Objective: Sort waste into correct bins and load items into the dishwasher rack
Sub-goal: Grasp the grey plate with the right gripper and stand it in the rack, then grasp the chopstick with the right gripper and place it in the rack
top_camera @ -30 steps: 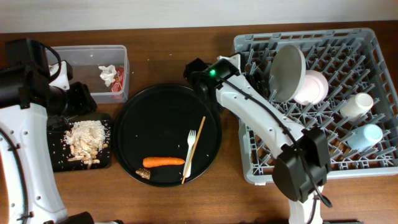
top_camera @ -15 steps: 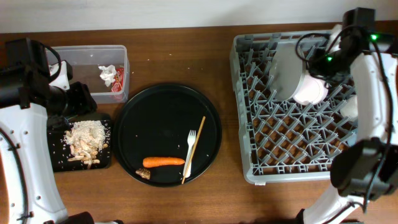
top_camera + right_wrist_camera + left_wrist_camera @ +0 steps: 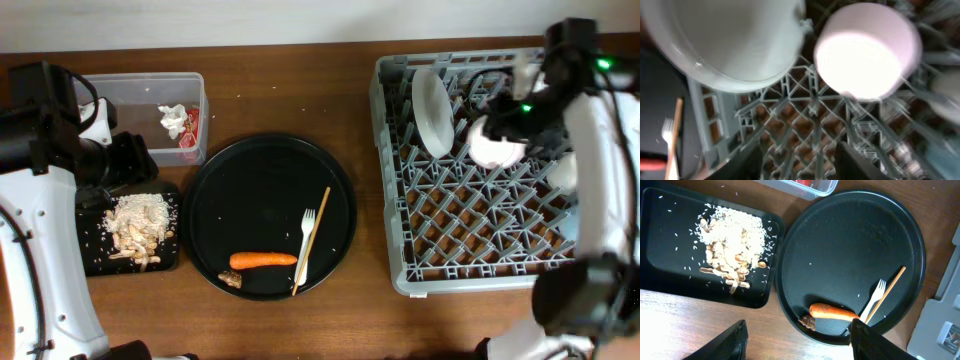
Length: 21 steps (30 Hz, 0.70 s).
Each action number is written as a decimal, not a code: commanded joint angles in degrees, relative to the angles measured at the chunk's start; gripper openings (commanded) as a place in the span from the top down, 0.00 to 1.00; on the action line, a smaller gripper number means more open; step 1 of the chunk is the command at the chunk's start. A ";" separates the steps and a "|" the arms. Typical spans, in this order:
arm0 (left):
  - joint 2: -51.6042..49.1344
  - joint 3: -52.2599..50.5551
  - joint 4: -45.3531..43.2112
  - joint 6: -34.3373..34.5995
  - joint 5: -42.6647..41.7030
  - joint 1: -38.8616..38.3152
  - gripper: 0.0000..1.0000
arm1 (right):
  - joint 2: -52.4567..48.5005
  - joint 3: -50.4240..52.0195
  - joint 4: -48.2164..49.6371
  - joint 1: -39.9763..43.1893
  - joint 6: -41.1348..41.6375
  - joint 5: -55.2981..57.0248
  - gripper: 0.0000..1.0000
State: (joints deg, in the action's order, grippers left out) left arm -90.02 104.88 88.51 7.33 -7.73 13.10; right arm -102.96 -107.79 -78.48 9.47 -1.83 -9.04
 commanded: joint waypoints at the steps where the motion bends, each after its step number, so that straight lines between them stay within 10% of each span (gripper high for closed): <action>1: 0.04 -1.18 -0.39 -0.04 -0.68 -0.02 0.34 | 8.68 -0.52 -3.93 -1.40 4.39 2.64 0.42; 7: 0.04 -10.03 -4.09 -0.09 -2.34 -4.48 0.31 | 9.57 4.26 -8.59 -20.98 14.49 -4.46 0.34; 14: 0.04 -10.36 -4.55 -0.09 -2.34 -4.48 0.31 | 1.90 26.60 19.45 -49.29 31.67 -3.58 0.28; 21: 0.04 -10.36 -4.50 -0.09 -2.36 -4.48 0.31 | -15.47 26.62 27.80 -53.77 41.57 0.96 0.38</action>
State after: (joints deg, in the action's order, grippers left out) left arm -90.02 94.80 84.16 7.35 -9.65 8.64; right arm -116.51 -81.41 -51.77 -44.10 37.74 -9.47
